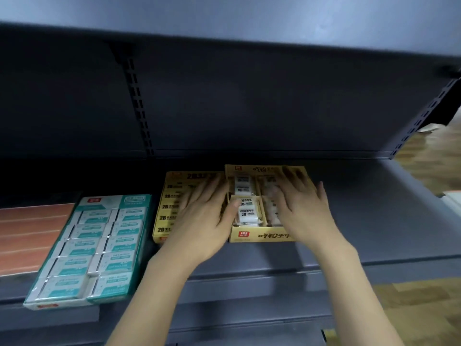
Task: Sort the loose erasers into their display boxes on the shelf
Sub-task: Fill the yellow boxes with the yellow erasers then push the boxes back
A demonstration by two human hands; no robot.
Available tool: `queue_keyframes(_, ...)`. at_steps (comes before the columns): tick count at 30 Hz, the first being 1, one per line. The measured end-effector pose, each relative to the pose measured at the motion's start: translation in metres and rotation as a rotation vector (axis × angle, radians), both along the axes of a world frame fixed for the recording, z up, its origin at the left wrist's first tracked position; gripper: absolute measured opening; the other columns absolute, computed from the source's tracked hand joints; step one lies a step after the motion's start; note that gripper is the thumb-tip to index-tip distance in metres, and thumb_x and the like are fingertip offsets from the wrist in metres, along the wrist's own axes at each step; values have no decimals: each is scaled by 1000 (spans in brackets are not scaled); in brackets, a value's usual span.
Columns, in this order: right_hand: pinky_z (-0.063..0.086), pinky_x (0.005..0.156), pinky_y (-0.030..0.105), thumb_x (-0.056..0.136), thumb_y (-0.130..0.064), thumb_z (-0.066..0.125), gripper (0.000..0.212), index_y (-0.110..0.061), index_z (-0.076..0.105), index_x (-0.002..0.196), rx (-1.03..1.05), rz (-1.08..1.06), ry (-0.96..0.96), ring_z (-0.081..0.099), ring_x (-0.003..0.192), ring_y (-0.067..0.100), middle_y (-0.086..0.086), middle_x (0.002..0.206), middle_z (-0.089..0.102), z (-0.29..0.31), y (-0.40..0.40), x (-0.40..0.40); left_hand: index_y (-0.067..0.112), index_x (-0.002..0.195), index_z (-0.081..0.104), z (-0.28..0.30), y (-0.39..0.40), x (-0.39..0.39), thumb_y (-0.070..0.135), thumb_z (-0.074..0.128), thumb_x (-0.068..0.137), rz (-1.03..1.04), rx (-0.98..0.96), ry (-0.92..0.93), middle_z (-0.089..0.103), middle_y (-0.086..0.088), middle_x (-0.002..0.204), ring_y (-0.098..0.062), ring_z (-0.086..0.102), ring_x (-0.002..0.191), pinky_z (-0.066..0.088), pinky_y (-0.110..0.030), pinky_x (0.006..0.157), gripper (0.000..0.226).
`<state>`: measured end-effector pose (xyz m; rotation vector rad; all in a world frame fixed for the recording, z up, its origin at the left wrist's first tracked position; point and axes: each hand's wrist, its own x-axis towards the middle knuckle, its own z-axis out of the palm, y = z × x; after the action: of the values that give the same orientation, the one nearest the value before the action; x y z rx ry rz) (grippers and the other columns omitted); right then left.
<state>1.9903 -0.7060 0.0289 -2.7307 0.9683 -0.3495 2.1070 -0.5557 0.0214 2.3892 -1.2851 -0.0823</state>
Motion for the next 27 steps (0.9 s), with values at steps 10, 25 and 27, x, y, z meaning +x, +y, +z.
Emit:
queue_keyframes(10, -6, 116, 38, 102, -36, 17, 49, -25, 18, 150, 85, 82, 148, -4, 146, 16, -2, 159, 5, -3, -40, 3, 27, 149, -4, 11, -29, 6, 61, 20, 92, -174, 316, -15, -14, 10, 155, -7, -13, 142, -14, -32, 112, 71)
queue_keyframes(25, -16, 113, 42, 101, -45, 13, 47, -41, 13, 147, 102, 184, 196, -15, 144, 13, -10, 159, -1, 3, -24, 10, 23, 147, -15, 10, -33, 11, 71, 17, 85, -145, 340, -30, -25, 8, 152, -2, -26, 136, -17, -40, 114, 84)
queue_keyframes(27, -17, 113, 42, 100, -45, 14, 47, -42, 14, 147, 99, 208, 173, -18, 143, 11, -11, 158, -3, 7, -23, 9, 25, 146, -17, 13, -28, 15, 74, 15, 82, -130, 309, -16, -26, 10, 151, 0, -26, 134, -12, -39, 115, 87)
